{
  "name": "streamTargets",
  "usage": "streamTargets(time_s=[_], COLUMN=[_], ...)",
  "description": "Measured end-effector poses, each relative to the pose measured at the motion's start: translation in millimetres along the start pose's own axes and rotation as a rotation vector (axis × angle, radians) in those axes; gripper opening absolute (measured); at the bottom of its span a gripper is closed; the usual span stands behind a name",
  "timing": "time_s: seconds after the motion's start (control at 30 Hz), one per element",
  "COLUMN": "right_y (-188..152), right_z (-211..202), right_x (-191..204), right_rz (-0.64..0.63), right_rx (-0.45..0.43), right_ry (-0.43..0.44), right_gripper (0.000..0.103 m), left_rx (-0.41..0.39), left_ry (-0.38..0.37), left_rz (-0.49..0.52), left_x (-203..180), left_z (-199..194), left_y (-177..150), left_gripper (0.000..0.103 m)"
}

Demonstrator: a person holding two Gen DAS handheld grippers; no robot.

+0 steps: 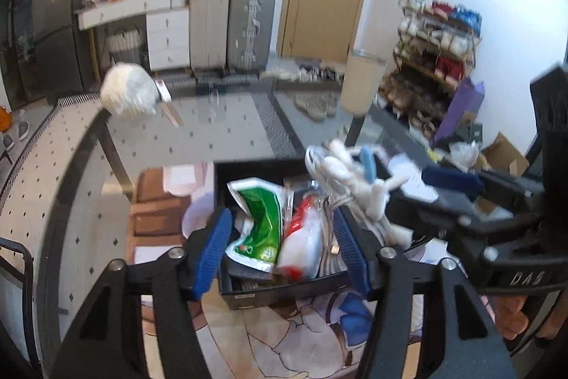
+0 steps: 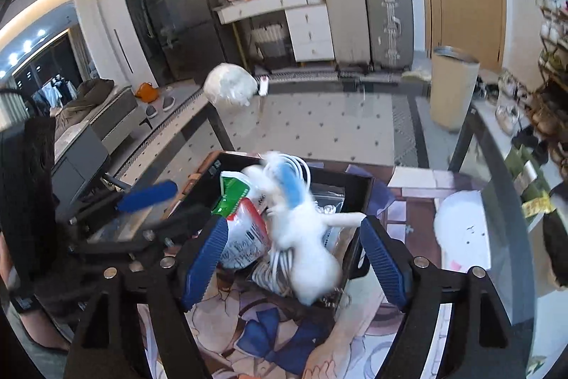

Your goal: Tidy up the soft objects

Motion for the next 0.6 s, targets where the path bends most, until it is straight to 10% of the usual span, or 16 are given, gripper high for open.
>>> streamTargets(time_s=[0.33,0.6], right_y=[-22.4,-29.3], right_z=[-58.1,-89.1], right_x=[14.2,19.9], right_rz=[0.009,-0.008], right_rx=[-0.164,-0.271], right_ry=[-0.079,-0.151], right_gripper=[0.087,0.095], left_rx=[-0.224,-0.352], left_ry=[-0.045,0.072], left_rz=[-0.101,-0.038], left_x=[20.1,23.0], left_z=[-61.2,-83.8], left_y=[-4.0,-25.2], left_gripper=[0.089,0.097])
Point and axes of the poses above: each gripper's, at about its wrist camera, not at the fingertips, and z roughly the way its jaws point, x to its left, y to its top, the point moved 7 cm from there along z, roughly the way its jaws point, and after that the axes turned 13 degrees about -z, right-handed, at the moved point
